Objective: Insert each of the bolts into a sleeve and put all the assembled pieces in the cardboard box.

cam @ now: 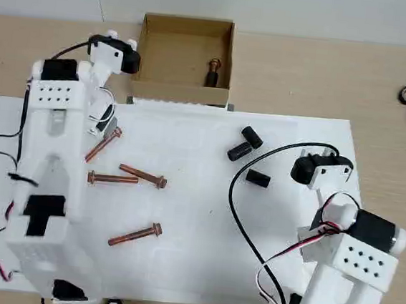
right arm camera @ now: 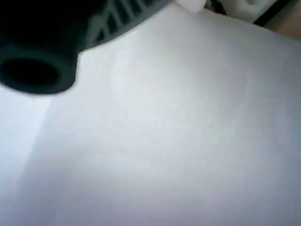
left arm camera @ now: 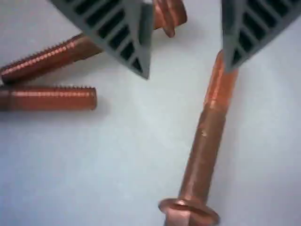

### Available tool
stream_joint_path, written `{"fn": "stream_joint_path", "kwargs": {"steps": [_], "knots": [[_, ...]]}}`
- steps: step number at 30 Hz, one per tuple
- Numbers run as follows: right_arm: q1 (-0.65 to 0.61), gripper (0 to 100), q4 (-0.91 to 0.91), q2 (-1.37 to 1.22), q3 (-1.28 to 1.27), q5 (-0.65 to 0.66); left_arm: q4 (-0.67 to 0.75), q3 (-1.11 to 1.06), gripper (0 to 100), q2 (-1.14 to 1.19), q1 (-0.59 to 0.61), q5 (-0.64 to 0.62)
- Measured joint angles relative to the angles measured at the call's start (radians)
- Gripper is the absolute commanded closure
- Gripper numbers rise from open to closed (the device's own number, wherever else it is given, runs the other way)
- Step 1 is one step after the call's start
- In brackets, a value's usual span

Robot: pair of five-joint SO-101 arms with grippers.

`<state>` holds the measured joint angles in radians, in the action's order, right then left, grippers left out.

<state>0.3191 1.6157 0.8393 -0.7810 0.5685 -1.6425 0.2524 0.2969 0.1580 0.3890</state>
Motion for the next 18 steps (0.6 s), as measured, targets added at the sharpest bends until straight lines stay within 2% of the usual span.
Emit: {"fn": "stream_joint_path", "kwargs": {"steps": [9,18], "knots": [[0.003,99.4,0.000,0.002,0.000,0.002,-0.034,0.130,90,0.172,0.000,0.052],[0.003,99.4,0.000,0.002,0.000,0.002,-0.037,0.249,90,0.315,0.000,0.054]]}}
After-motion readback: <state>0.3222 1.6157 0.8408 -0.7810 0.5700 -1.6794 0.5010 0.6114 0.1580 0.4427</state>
